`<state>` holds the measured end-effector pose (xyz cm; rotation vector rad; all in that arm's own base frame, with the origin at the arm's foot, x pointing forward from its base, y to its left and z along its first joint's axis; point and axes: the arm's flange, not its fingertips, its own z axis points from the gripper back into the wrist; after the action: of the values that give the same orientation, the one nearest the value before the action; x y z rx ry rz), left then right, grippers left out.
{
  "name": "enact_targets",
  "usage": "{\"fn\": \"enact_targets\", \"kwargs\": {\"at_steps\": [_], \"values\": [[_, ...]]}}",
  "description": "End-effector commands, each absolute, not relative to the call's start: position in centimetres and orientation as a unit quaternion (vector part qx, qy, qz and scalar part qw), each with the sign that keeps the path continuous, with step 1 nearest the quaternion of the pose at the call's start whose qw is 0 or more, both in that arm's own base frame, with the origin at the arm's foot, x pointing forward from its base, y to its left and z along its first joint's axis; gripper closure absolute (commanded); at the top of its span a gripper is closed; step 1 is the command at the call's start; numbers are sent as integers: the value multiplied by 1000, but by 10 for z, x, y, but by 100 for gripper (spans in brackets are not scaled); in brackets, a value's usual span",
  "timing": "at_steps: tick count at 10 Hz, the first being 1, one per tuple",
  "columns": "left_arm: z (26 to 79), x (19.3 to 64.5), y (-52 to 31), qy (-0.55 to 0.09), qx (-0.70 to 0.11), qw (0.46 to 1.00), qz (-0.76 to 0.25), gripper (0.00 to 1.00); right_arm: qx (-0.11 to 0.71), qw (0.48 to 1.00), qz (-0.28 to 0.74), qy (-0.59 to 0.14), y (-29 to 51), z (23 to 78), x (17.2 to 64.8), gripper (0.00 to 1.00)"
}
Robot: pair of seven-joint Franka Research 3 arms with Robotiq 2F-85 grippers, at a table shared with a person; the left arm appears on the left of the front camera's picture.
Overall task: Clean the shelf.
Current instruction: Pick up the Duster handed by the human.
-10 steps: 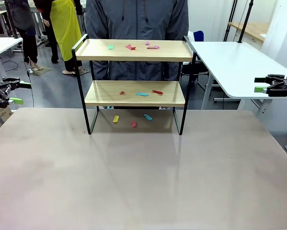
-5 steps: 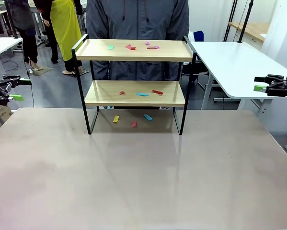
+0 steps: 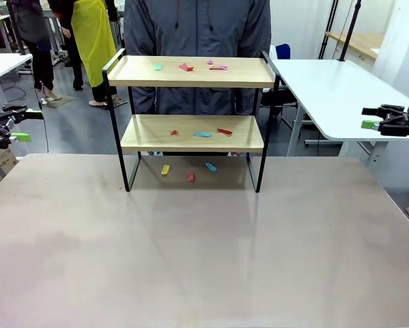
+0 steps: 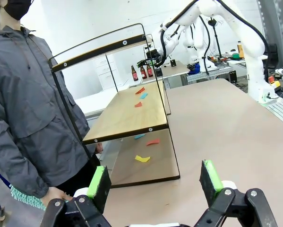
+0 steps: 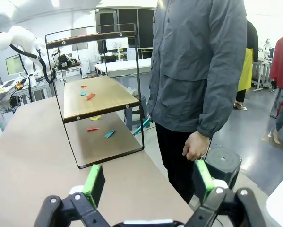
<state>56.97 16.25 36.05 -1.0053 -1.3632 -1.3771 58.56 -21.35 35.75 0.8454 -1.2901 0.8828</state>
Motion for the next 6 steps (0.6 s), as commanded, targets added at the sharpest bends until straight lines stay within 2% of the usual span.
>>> {"fn": "enact_targets", "kwargs": {"at_steps": [1, 6], "values": [[361, 570, 163, -554, -408, 461, -561, 0, 369, 630, 385, -564, -213, 358, 586, 0], [361, 570, 163, -554, -408, 461, -561, 0, 369, 630, 385, -564, -213, 358, 586, 0]]}}
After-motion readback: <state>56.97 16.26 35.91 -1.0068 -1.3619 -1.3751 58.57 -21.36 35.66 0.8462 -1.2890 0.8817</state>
